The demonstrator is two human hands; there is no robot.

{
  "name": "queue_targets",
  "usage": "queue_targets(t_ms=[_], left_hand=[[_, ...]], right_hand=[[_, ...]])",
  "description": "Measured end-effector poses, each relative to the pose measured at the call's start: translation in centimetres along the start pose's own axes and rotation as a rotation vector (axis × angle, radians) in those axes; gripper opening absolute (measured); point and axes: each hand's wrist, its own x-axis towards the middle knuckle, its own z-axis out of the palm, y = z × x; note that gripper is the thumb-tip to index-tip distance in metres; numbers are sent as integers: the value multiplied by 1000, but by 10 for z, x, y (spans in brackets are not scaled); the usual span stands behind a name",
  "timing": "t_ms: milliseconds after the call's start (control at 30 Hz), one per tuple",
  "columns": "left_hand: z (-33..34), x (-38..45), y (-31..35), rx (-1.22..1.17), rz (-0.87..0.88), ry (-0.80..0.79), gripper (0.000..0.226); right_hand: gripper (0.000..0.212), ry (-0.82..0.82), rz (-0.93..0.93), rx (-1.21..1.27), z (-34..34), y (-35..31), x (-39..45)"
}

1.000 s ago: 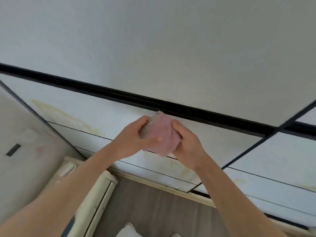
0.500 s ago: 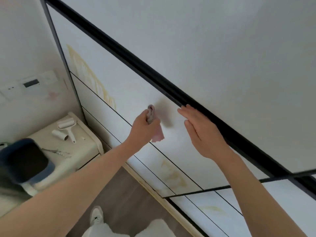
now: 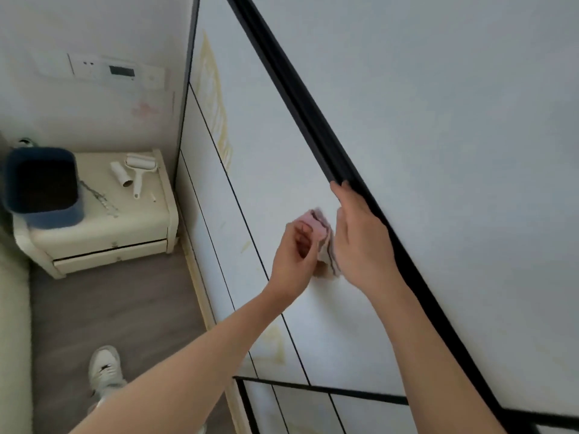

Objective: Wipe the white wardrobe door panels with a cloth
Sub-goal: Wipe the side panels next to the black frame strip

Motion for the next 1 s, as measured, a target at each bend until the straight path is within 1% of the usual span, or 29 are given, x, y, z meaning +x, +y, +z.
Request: queue_targets(t_ms=[67, 133, 167, 200, 267, 333, 367, 400, 433, 467, 533, 567, 633, 667, 700, 733, 800, 867, 933, 1000], left_hand=[[-5, 0, -31, -9, -109, 79, 13], [-11, 1, -55, -46, -298, 175, 15], [-12, 2, -63, -23, -350, 213, 14], [-11, 2, -64, -25, -350, 250, 10], [0, 6, -36, -39, -218, 235, 11], [15, 14, 14, -120, -2, 162, 17], [21, 16, 40, -125, 105, 135, 14], [26, 19, 59, -136, 174, 105, 6], [31, 23, 66, -131, 208, 111, 6], [31, 24, 64, -166, 196, 132, 12], [23, 30, 31, -231, 59, 225, 20], [14, 31, 8, -188, -39, 289, 21], [-3, 36, -32, -129, -256, 405, 14], [-8, 36, -42, -101, -368, 434, 10], [-9, 37, -44, -61, -390, 453, 11], [-5, 37, -36, -66, -337, 442, 14], [8, 33, 4, -153, -125, 348, 14], [23, 33, 45, -153, 83, 249, 10], [30, 37, 58, -83, 233, 191, 13], [25, 44, 49, 41, 326, 189, 9]], right_hand=[[47, 31, -23, 0, 2, 2, 1], [46, 34, -31, -25, 5, 3, 5], [46, 32, -26, -40, 7, 2, 5], [47, 23, -31, -55, 8, 2, 5], [47, 22, -28, -46, 7, 2, 7], [48, 24, 2, 1, 4, 1, 8], [48, 24, 13, 32, 3, 0, 8], [48, 24, 22, 67, 3, -1, 9], [49, 22, 32, 93, 2, -1, 9], [50, 17, 46, 101, 3, -1, 8], [53, 9, 55, 53, 3, 1, 10], [55, 4, 54, 24, 4, 2, 10], [55, -1, 49, 2, 8, 5, 12], [54, -3, 43, -10, 10, 6, 11], [54, -2, 34, -28, 11, 7, 10], [54, 4, 24, -43, 12, 8, 10], [54, 14, 23, -48, 11, 8, 11], [54, 26, 42, -9, 10, 6, 14], [53, 45, 38, 32, 9, 1, 16], [58, 57, 33, 65, 7, -3, 17]])
